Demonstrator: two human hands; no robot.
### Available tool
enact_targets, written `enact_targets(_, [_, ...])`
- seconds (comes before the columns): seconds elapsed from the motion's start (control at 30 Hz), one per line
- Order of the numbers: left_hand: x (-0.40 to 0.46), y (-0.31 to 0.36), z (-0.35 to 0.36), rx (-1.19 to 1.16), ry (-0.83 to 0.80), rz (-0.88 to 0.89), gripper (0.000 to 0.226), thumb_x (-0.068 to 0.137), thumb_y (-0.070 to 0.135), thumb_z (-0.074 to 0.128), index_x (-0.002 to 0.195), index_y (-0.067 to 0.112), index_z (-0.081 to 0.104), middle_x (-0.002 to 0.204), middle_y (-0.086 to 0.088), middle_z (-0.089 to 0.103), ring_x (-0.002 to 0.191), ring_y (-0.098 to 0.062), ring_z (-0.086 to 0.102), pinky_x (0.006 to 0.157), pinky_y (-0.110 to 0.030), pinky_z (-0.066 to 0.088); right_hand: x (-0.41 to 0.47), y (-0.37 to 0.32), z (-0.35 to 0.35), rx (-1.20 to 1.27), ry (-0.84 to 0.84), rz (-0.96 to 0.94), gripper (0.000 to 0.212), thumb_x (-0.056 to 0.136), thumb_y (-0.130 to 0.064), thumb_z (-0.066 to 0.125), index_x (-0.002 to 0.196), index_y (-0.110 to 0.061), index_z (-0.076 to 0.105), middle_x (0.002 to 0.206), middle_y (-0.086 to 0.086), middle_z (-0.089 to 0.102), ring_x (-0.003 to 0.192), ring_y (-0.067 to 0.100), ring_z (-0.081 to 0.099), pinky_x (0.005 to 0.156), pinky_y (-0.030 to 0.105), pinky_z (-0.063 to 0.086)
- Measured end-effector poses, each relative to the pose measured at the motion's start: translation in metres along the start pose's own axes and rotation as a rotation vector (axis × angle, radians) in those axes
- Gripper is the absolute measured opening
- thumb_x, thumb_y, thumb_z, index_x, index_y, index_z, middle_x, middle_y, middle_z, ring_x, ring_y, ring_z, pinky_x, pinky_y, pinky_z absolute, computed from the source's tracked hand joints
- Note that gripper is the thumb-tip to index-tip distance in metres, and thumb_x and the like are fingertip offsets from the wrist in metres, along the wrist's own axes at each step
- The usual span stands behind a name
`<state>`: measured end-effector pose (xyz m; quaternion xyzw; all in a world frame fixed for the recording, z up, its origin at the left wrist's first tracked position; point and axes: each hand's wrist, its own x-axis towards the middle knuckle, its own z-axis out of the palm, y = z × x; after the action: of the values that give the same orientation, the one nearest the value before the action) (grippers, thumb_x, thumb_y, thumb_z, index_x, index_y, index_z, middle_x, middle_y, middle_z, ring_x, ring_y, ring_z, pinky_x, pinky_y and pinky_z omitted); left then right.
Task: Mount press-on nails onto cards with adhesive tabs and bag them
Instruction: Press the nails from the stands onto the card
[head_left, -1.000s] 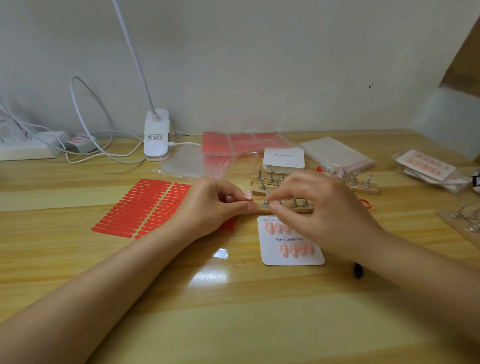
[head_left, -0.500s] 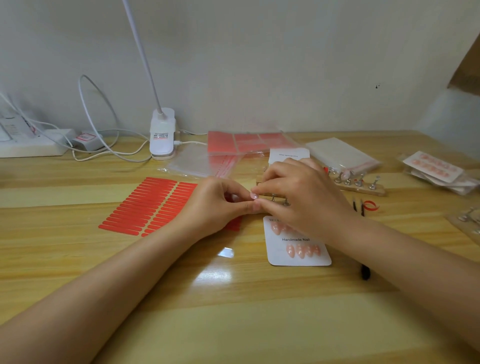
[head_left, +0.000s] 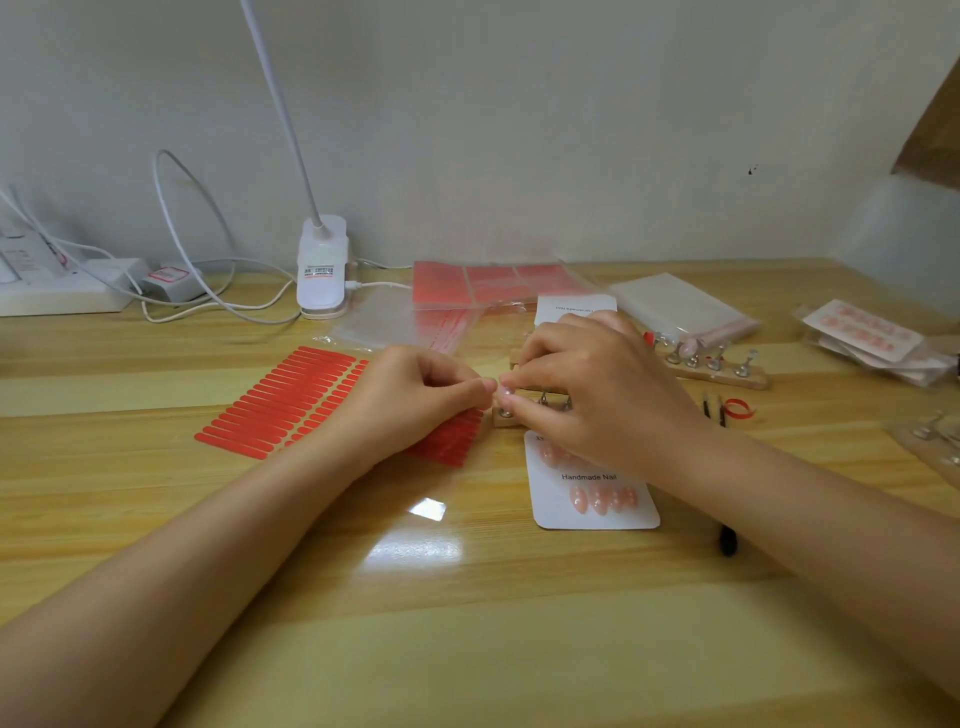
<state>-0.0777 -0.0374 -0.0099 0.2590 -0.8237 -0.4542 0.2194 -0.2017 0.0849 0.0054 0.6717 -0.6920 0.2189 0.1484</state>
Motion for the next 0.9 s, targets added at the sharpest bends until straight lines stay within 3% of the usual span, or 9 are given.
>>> enact_targets(0.13, [-0.0005,0.0005,0.0015,-0.015,0.073,-0.026,0.043,0.088,0.028,0.06,0.048,0.012,0.061,0.083,-0.006,0.073,0.07,-0.003,0.062,0.063,-0.012,0.042,0.0012,-0.0001,-0.0005,-0.017,-0.009,0.002,0.017,0.081,-0.03,0.064,0.085,-0.018,0.075,0.078,-0.002,0.065,0.075,0.016,0.056,0.076,0.032,0.034])
enact_targets(0.2, [-0.0006,0.0013,0.0002,-0.004,0.034,-0.023,0.037,0.09,0.027,0.056,0.058,0.014,0.068,0.084,0.0,0.073,0.068,0.004,0.058,0.061,-0.005,0.039,0.0011,-0.0002,-0.0004,-0.02,-0.012,0.002,0.016,0.081,-0.028,0.065,0.085,-0.017,0.076,0.077,-0.001,0.065,0.075,0.016,0.057,0.076,0.033,0.035])
enact_targets(0.3, [-0.0011,0.0013,-0.0011,0.029,-0.07,-0.003,0.015,0.084,0.014,0.063,0.075,0.025,0.07,0.081,0.004,0.068,0.068,0.003,0.057,0.066,-0.01,0.043,0.001,-0.0006,-0.0004,-0.014,-0.009,0.006,0.015,0.082,-0.028,0.065,0.085,-0.017,0.076,0.077,-0.001,0.065,0.074,0.017,0.057,0.076,0.034,0.036])
enact_targets(0.37, [-0.0024,0.0004,0.0012,0.039,-0.114,0.038,0.02,0.077,0.01,0.07,0.073,0.029,0.066,0.071,0.007,0.059,0.059,0.0,0.055,0.059,-0.012,0.048,0.0008,-0.0003,-0.0002,-0.015,-0.006,0.001,0.014,0.082,-0.026,0.066,0.085,-0.017,0.076,0.077,-0.001,0.064,0.074,0.017,0.056,0.076,0.035,0.037])
enact_targets(0.47, [-0.0048,0.0021,0.0045,-0.017,-0.128,0.08,0.015,0.068,0.026,0.078,0.06,0.035,0.068,0.063,-0.003,0.049,0.053,-0.01,0.05,0.047,-0.017,0.046,0.0003,-0.0003,0.0003,-0.012,-0.006,-0.006,0.015,0.082,-0.026,0.065,0.084,-0.016,0.076,0.075,-0.001,0.064,0.073,0.017,0.056,0.075,0.037,0.04])
enact_targets(0.53, [-0.0046,0.0033,0.0057,-0.017,-0.101,0.118,0.012,0.064,0.035,0.074,0.055,0.04,0.068,0.062,-0.013,0.052,0.052,-0.012,0.048,0.048,-0.019,0.041,0.0002,-0.0003,0.0003,-0.013,0.003,-0.013,0.018,0.081,-0.027,0.062,0.083,-0.016,0.077,0.074,-0.001,0.064,0.072,0.017,0.057,0.074,0.037,0.041])
enact_targets(0.63, [-0.0016,0.0019,0.0061,0.027,-0.035,0.139,0.021,0.07,0.025,0.076,0.054,0.035,0.066,0.072,-0.025,0.061,0.057,-0.016,0.049,0.054,-0.023,0.038,0.0007,0.0002,0.0001,-0.025,0.006,-0.033,0.018,0.081,-0.026,0.061,0.081,-0.015,0.076,0.073,-0.001,0.064,0.071,0.017,0.058,0.072,0.037,0.04])
enact_targets(0.8, [-0.0003,0.0025,0.0078,0.036,-0.024,0.15,0.021,0.071,0.016,0.077,0.06,0.03,0.066,0.08,-0.025,0.065,0.064,-0.018,0.051,0.06,-0.026,0.04,0.0039,0.0002,-0.0005,-0.054,0.012,-0.064,0.018,0.081,-0.021,0.06,0.075,-0.013,0.075,0.071,0.0,0.064,0.069,0.019,0.057,0.07,0.036,0.04])
enact_targets(0.9, [-0.0011,0.0022,0.0083,0.046,-0.026,0.153,0.018,0.071,0.015,0.078,0.062,0.027,0.067,0.081,-0.021,0.067,0.065,-0.014,0.052,0.062,-0.023,0.041,0.009,0.0023,-0.002,-0.005,-0.019,-0.006,0.019,0.087,-0.022,0.059,0.079,-0.015,0.074,0.076,-0.001,0.064,0.075,0.017,0.055,0.077,0.03,0.031])
